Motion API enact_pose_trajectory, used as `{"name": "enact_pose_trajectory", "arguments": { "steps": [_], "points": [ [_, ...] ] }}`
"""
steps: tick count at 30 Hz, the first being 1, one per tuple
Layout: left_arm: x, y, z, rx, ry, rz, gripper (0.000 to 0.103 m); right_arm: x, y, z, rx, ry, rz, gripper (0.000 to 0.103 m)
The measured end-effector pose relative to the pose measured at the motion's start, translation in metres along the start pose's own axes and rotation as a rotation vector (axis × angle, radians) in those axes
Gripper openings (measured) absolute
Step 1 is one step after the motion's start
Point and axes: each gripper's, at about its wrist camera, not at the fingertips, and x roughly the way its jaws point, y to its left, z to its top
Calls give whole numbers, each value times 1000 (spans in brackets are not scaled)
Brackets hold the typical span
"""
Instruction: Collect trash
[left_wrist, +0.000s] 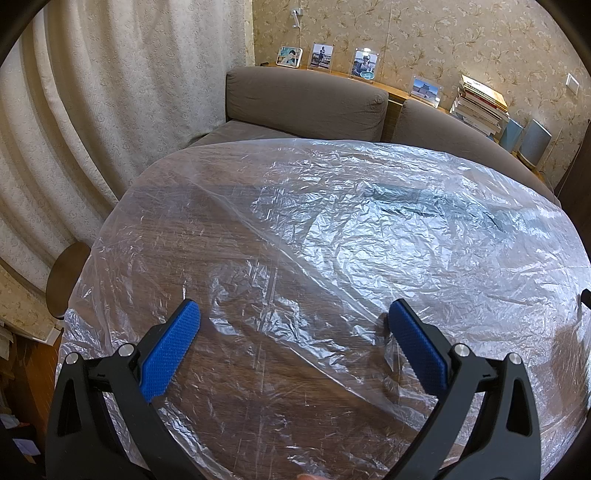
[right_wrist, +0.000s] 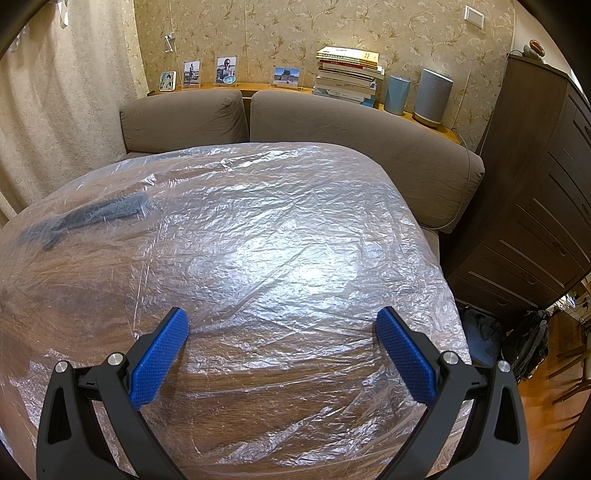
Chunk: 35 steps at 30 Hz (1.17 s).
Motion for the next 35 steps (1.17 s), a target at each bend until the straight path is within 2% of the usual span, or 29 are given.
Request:
{"name": "enact_pose_trajectory", "arguments": {
  "steps": [35],
  "points": [
    [2, 0, 2, 26, 1, -19, 102, 0, 0, 0, 0, 0, 0, 99]
  ]
}}
